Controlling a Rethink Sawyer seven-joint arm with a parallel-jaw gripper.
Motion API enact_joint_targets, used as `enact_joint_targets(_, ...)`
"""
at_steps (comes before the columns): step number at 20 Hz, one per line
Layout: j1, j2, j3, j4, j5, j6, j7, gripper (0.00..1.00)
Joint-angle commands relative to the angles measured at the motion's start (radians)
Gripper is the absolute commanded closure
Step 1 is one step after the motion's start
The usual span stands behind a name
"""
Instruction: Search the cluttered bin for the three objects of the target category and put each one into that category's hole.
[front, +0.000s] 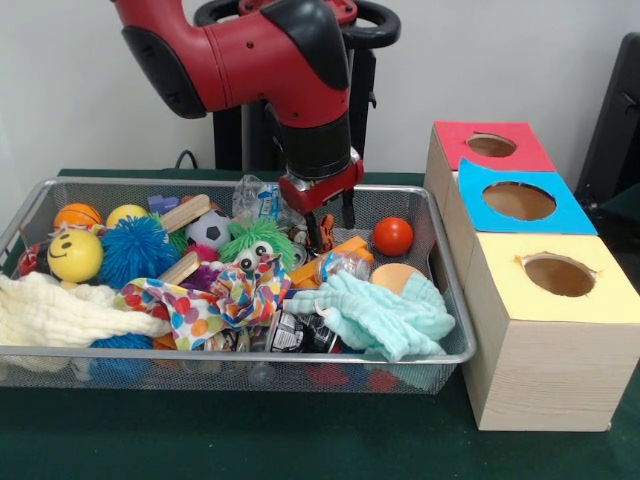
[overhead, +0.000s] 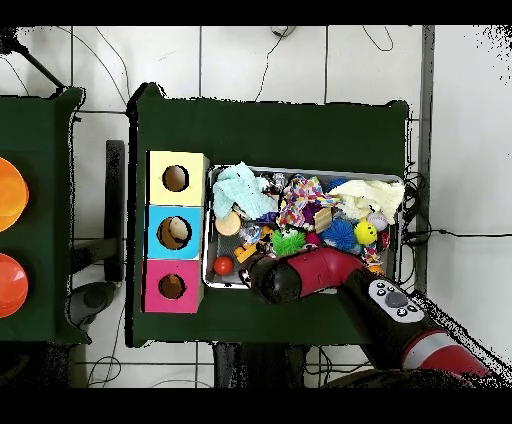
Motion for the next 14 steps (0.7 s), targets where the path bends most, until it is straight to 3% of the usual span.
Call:
enact_joint_targets(1,-0.063,0.009,0.04,-0.1,-0.058,-0.033,-0.049,0.0)
enact_joint_targets(14,-0.088,0.02,0.059,-0.112,-0.077,-0.014,-0.083,0.0)
